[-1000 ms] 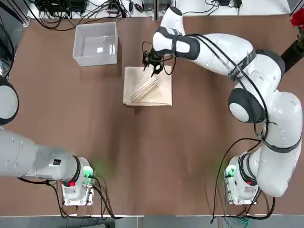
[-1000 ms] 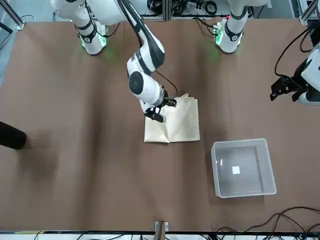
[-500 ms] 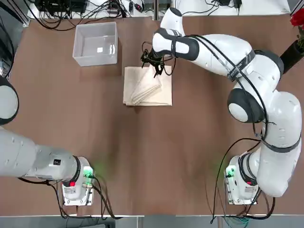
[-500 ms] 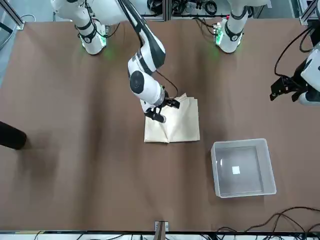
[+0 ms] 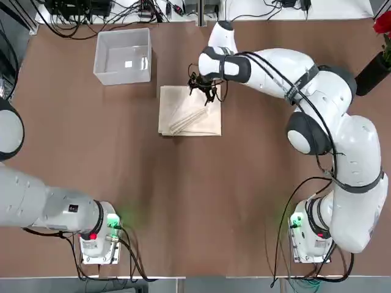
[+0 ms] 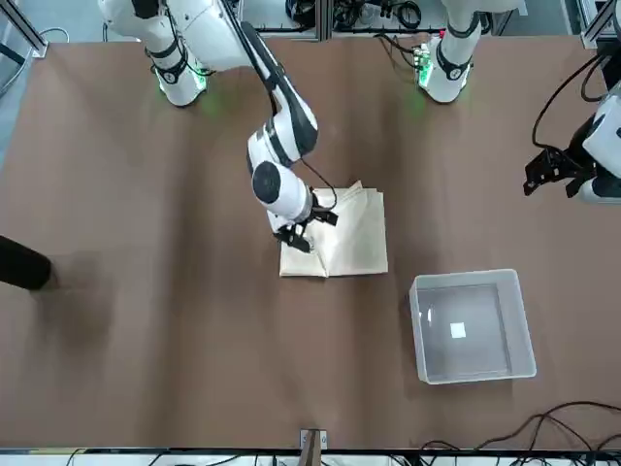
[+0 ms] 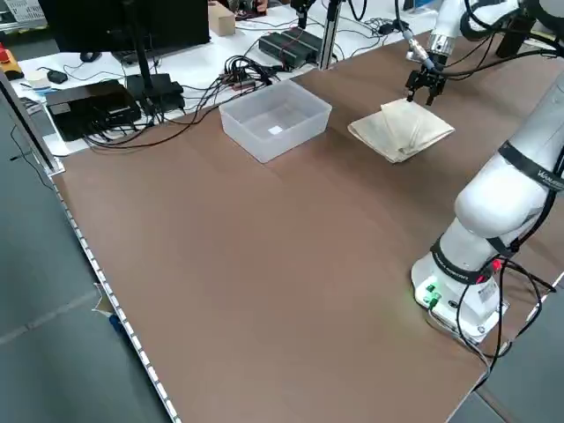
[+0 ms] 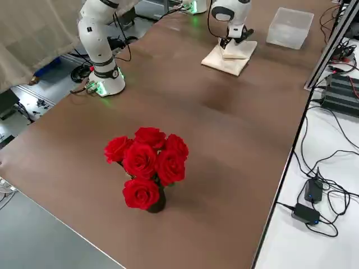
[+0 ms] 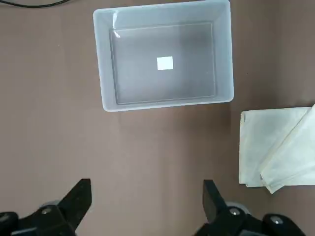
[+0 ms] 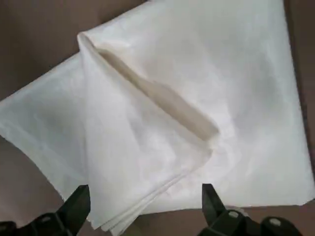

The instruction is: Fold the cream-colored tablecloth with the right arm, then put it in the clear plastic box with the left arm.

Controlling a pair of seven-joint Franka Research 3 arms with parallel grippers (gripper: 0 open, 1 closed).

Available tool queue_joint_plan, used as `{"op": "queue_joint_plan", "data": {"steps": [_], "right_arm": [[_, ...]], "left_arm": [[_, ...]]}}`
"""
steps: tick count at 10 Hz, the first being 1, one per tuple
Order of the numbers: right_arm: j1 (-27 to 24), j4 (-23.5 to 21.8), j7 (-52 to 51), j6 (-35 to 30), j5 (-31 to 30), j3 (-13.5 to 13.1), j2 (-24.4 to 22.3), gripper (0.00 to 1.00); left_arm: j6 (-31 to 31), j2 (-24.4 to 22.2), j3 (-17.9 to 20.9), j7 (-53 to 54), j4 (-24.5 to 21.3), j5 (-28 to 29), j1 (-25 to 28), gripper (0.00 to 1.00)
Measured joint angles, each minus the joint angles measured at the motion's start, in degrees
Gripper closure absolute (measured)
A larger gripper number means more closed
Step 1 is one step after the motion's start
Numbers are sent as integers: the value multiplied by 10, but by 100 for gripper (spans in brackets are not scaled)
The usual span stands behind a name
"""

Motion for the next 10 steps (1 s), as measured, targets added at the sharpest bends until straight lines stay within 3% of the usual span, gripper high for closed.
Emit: {"op": "queue_joint_plan", "data": {"steps": [3, 8, 10], "right_arm": [[-7, 0, 0, 22, -5, 0, 17, 0], [-10, 0, 0, 23, -9, -4, 28, 0], [-37, 29, -3, -64, -35, -27, 27, 0]], "left_arm": [[0, 1, -6, 0, -4, 0, -2, 0], [-3, 1, -56, -20, -46, -6, -3, 0], [11, -5, -71, -32, -80, -24, -3, 0]]}}
